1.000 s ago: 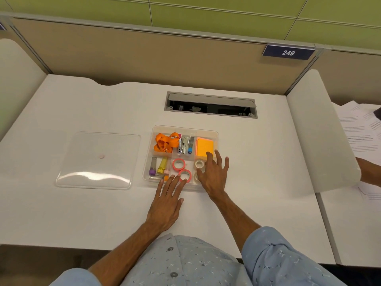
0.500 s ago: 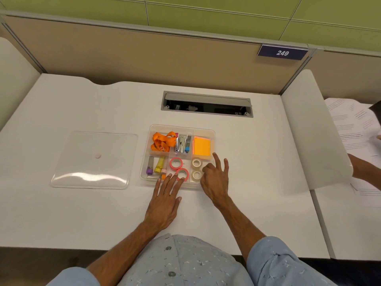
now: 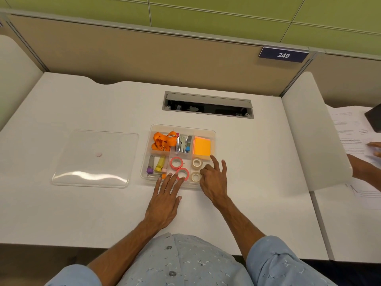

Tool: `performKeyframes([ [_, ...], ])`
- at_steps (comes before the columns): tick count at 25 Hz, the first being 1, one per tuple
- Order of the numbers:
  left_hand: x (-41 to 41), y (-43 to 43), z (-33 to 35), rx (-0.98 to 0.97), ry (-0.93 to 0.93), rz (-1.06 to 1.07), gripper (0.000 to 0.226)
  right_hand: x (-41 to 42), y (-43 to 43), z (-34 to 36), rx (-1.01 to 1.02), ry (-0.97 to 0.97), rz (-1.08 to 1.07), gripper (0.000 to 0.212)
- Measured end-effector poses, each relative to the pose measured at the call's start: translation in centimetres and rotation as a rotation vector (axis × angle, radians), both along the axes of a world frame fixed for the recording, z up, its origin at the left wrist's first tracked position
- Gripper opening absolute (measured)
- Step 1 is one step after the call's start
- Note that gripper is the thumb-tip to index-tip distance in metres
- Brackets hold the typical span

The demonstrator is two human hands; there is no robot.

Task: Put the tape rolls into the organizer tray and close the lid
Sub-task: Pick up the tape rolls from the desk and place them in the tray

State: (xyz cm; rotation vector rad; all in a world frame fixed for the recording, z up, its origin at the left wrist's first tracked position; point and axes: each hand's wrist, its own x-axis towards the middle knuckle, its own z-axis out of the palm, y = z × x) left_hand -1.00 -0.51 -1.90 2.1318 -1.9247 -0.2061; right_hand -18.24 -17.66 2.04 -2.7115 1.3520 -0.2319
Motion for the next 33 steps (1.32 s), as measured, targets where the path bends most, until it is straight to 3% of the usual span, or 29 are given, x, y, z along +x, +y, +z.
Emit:
performKeyframes([
  [6,0.1,0.1,-0.1,0.008,0.002,-0.008,0.067,-0.9,-0.7,0.2,0.097,-0.071,0.009,0.011],
  [10,0.1,0.1,0.0,0.015,-0.002,-0.005,0.069,-2.1,-2.4,2.0,0.137,-0.141,-0.003,0.028],
  [17,0.0,0.1,-0.1,0.016,-0.003,0.0,0.072,-3.0,-4.0,4.4,0.373,0.003,0.132,0.032],
  [22,0.1,0.1,-0.1,0.016,-0.011,-0.001,0.07,-2.3,-4.1,5.1,0.353,0.118,0.148,0.013],
  [27,-0.1,0.0,-0.1,0.018,-0.014,0.003,0.072,-1.3,-4.5,6.3,0.35,0.028,0.083,0.012],
  [33,0.0,0.1,-0.1,0.001,-0.018,0.002,0.07,1.4,-2.8,5.1,0.306,0.088,-0.08,0.017],
])
